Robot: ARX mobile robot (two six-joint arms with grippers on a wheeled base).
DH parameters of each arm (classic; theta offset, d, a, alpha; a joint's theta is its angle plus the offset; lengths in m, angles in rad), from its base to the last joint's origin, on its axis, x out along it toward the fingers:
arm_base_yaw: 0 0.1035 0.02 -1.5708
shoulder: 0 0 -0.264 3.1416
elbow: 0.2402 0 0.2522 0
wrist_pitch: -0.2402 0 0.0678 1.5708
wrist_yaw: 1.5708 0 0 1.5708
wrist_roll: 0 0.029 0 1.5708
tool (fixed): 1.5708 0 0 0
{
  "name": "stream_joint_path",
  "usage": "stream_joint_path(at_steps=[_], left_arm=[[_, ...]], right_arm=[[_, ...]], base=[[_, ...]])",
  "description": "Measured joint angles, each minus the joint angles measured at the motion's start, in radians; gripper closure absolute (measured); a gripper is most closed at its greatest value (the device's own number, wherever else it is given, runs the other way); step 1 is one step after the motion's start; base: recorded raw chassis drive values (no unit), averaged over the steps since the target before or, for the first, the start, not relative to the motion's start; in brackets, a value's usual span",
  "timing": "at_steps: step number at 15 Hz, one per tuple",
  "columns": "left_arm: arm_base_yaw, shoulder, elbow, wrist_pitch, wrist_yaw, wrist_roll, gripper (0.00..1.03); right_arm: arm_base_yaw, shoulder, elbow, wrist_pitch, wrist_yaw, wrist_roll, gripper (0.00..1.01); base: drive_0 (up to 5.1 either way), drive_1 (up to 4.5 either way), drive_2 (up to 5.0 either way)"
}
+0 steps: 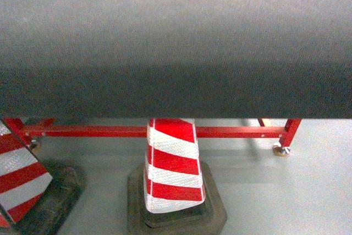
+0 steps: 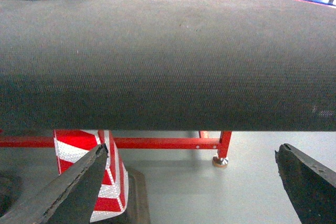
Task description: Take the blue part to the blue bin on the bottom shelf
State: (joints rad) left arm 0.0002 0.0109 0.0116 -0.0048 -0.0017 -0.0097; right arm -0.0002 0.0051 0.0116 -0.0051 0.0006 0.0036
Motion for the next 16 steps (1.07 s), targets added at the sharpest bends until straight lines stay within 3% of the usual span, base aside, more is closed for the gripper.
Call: stream_joint_path(at_steps=[16], left_arm=[[0.000, 0.000, 0.000, 0.002, 0.001, 0.000, 0.05]], right_arm=[[0.000, 0.000, 0.000, 0.002, 0.000, -0.001, 0.03]], base=[[0.0, 0.00, 0.0]])
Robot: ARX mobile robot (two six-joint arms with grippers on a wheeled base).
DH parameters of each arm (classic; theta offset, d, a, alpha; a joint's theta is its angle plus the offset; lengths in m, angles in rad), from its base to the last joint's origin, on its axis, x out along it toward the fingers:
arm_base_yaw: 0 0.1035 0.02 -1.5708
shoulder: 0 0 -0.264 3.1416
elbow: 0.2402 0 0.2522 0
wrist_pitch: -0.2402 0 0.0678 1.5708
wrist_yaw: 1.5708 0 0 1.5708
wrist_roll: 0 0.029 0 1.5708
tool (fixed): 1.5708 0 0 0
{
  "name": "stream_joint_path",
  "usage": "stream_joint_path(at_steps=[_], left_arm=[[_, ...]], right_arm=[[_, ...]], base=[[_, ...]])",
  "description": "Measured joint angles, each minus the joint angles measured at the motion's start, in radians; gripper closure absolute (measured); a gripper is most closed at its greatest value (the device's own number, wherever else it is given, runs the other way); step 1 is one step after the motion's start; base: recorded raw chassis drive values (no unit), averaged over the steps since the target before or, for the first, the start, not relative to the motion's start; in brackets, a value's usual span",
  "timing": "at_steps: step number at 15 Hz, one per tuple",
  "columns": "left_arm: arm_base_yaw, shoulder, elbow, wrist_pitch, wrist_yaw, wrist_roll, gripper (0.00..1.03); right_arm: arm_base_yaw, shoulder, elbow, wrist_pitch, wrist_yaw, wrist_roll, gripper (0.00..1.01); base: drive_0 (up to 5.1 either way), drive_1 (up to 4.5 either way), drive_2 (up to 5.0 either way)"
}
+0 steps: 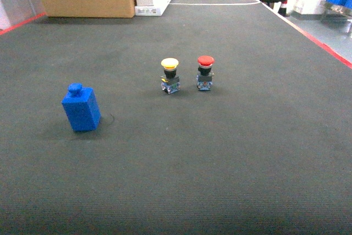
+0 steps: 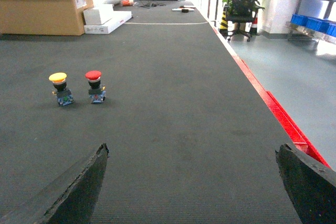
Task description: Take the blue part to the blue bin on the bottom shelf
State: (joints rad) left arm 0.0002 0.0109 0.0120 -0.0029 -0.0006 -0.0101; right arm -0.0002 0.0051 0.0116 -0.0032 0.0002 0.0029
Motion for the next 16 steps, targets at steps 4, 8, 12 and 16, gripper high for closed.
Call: stream_joint_path(at_steps=[4, 8, 12, 16], left_arm=[[0.000, 0.000, 0.000, -0.002, 0.000, 0.000, 0.05], [0.000, 0.000, 0.000, -0.002, 0.000, 0.000, 0.05], [0.000, 0.000, 0.000, -0.002, 0.000, 0.000, 0.05], [0.000, 0.000, 0.000, -0.002, 0.000, 0.000, 0.05]], right_arm=[[0.000, 0.000, 0.000, -0.002, 0.000, 0.000, 0.03], [0.000, 0.000, 0.000, -0.002, 0.000, 0.000, 0.03], [0.000, 0.000, 0.000, -0.002, 0.000, 0.000, 0.03], [0.000, 0.000, 0.000, -0.002, 0.000, 0.000, 0.03]], base=[[0.0, 0.00, 0.0], [0.0, 0.00, 0.0], [0.0, 0.00, 0.0], [0.0, 0.00, 0.0]])
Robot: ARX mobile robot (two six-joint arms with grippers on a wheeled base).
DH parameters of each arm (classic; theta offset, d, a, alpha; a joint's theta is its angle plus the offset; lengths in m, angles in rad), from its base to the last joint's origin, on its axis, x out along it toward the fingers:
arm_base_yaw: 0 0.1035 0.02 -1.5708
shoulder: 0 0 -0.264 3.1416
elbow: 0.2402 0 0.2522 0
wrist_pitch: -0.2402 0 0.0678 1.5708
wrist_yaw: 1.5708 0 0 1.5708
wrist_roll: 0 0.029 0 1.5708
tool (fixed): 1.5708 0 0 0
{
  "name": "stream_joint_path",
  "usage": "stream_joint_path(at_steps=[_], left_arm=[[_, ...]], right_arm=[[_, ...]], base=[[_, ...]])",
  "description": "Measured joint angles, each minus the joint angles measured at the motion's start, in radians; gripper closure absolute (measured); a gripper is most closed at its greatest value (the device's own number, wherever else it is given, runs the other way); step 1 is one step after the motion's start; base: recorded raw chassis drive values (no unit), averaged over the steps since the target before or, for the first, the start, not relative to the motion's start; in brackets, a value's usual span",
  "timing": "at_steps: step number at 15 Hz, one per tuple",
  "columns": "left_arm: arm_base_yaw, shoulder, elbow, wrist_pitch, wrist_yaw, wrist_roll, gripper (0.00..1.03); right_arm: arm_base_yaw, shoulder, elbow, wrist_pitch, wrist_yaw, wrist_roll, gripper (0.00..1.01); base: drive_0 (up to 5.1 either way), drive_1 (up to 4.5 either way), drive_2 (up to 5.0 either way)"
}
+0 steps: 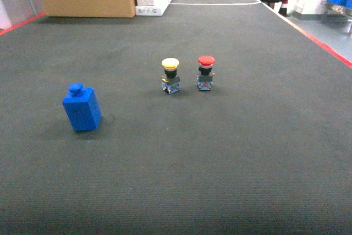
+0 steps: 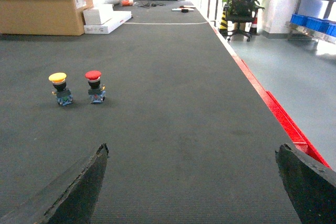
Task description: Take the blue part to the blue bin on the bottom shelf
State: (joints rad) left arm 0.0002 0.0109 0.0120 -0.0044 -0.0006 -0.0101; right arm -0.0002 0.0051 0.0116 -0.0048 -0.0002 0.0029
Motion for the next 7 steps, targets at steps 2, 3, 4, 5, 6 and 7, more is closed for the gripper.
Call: stream_joint_path(at_steps=[2, 3, 4, 5, 6, 7], left_arm=[[-0.132, 0.245, 0.068, -0.079, -0.305, -0.105, 0.05], [-0.121, 0.345, 0.065, 0.000, -0.315, -0.123, 0.05], [-0.112, 0.503, 0.066, 0.182, -0.299, -0.125, 0.05], [-0.115, 0.661, 0.092, 0.333, -0.274, -0.124, 0.05], [-0.117, 0.801, 0.131, 0.453, -0.254, -0.121, 0.05], [-0.126, 0.991, 0.206, 0.590, -0.215, -0.121, 0.05]], right_arm=[[0.000, 0.000, 0.000, 0.000, -0.001, 0.000, 0.03], [0.000, 0.000, 0.000, 0.001, 0.000, 0.000, 0.03], [0.000, 0.000, 0.000, -0.001, 0.000, 0.000, 0.03], [0.000, 0.000, 0.000, 0.000, 0.000, 0.000, 0.03], [0.000, 0.000, 0.000, 0.000, 0.000, 0.000, 0.03], [0.000, 0.000, 0.000, 0.000, 0.000, 0.000, 0.03]], base=[[0.0, 0.00, 0.0], [0.0, 0.00, 0.0], [0.0, 0.00, 0.0], [0.0, 0.00, 0.0], [0.0, 0.00, 0.0], [0.0, 0.00, 0.0]])
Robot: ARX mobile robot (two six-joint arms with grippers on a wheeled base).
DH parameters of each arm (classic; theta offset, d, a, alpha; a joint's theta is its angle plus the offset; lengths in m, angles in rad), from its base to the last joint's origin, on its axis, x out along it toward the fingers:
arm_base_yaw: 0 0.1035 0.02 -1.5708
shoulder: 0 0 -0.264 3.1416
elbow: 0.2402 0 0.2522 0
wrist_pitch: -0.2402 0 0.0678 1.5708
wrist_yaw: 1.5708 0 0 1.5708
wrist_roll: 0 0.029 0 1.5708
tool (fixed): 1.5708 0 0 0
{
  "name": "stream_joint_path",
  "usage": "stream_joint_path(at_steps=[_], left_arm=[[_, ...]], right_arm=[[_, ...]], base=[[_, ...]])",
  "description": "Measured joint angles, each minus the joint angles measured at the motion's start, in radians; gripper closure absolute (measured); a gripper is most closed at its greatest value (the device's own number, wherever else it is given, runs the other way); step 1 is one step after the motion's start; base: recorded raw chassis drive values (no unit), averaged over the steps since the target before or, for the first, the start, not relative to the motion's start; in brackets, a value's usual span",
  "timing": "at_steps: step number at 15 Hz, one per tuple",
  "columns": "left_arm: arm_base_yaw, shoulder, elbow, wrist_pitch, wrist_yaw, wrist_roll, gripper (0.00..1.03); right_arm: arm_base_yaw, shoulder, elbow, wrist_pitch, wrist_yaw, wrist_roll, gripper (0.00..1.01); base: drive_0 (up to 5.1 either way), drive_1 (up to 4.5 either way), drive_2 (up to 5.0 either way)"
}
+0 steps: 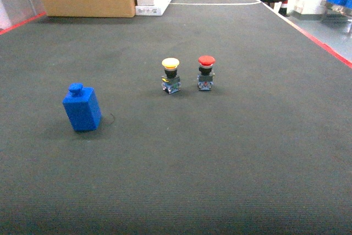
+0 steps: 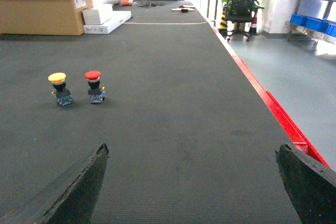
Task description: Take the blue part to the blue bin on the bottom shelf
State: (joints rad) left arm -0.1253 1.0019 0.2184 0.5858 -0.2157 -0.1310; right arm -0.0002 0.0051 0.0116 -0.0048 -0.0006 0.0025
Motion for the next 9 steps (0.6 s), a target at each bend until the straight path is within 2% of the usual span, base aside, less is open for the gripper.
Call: stream_joint_path(at_steps=[1, 3, 5, 9], left_arm=[[-0.014, 0.197, 0.093, 0.110, 0.071, 0.000, 0.05], [-0.021, 0.472, 0.240, 0.194, 0.158, 0.000, 0.05], [-0.005, 0.710, 0.359, 0.268, 0.193, 0.037, 0.05], [0.025, 0.966, 0.531, 0.249, 0.232, 0.081, 0.05]], right_arm=[[0.000, 0.000, 0.000, 0.000, 0.000, 0.000, 0.03], [0.000, 0.000, 0.000, 0.000, 0.000, 0.000, 0.03], [0.000, 0.000, 0.000, 0.000, 0.000, 0.000, 0.03], [0.000, 0.000, 0.000, 0.000, 0.000, 0.000, 0.03]], base=[[0.0, 0.00, 0.0], [0.0, 0.00, 0.0], [0.0, 0.00, 0.0], [0.0, 0.00, 0.0]])
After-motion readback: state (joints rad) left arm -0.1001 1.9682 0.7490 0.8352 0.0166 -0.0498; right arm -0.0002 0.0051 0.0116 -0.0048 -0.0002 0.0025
